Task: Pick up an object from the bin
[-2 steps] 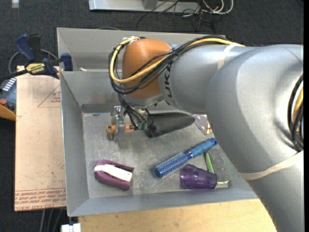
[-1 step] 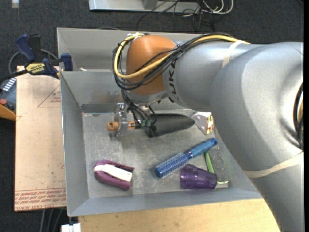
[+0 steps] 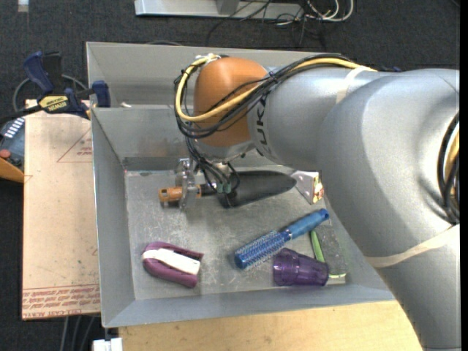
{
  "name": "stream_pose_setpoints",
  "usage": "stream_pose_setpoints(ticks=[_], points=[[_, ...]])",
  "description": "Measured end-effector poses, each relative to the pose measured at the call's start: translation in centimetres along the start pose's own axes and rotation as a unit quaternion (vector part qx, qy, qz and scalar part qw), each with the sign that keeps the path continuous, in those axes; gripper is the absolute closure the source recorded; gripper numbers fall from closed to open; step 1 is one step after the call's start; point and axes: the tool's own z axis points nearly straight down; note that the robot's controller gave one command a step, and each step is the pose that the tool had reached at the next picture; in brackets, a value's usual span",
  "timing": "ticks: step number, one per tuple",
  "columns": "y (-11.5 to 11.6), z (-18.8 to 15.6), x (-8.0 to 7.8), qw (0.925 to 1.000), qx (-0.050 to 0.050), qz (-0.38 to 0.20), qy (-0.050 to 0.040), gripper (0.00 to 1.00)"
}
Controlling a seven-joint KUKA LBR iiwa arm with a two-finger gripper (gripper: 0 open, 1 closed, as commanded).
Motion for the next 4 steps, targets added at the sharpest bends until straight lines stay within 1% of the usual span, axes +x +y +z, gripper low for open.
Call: stream_pose_setpoints(ticks=[1,2,3,4], points=[[0.2,-7.5,-0.1,1.0000,0.000,0.007,0.0008,1.00],[-0.5,-4.1,-0.4,1.0000,-0.001,0.003,-0.0042,1.00],[-2.4,-0.8,2.0,0.9998,0.000,0.021,0.0015,1.00],[-1.5,-10.0,0.9,0.9997,-0.001,0.023,-0.0020,1.00]])
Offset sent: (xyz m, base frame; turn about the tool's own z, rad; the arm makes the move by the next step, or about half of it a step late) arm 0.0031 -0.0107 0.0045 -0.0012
